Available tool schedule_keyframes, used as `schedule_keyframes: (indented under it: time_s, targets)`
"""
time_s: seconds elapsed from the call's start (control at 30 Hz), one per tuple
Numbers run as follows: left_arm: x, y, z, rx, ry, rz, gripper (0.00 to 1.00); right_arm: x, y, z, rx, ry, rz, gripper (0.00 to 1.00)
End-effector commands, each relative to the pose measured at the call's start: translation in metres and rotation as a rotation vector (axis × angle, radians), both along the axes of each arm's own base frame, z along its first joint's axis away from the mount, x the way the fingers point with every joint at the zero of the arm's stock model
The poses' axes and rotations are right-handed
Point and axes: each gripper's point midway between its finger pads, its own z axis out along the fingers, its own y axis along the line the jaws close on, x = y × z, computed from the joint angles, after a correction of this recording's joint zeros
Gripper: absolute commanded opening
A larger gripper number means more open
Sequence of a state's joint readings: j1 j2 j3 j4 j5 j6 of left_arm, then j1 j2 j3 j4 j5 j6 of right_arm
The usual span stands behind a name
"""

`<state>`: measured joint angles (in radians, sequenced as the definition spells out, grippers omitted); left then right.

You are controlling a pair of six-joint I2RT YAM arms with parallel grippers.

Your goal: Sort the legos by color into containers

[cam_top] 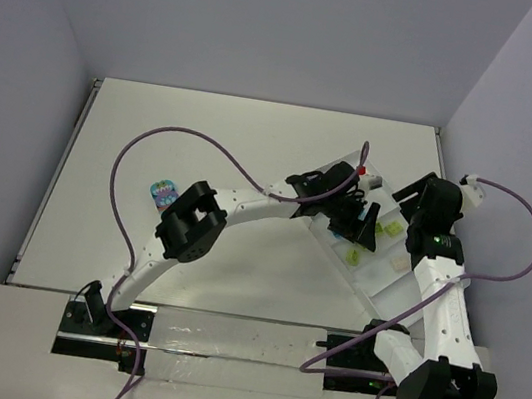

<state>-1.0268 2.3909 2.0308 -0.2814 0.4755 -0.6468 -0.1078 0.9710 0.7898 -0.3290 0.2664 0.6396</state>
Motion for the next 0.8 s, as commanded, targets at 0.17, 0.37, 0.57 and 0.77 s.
schedule_keyframes:
  time_s: [0.17, 0.37, 0.57, 0.77]
  targets:
    - [0.022, 0.039, 0.066, 0.057, -0.176, 0.138, 0.87, 0.0, 0.005, 0.027, 0.014, -0.073, 0.026, 0.75]
    - [0.072, 0.173, 0.054, 0.266, -0.19, 0.493, 0.83, -0.004, 0.01, 0.04, -0.002, -0.099, 0.067, 0.75]
    - [0.096, 0.366, 0.017, 0.551, -0.13, 1.069, 0.83, -0.001, 0.026, 0.033, 0.041, -0.1, 0.143, 0.75]
    - [0.075, 0.456, 0.01, 0.677, -0.089, 1.36, 0.99, 0.008, 0.04, 0.024, 0.073, -0.075, 0.203, 0.75]
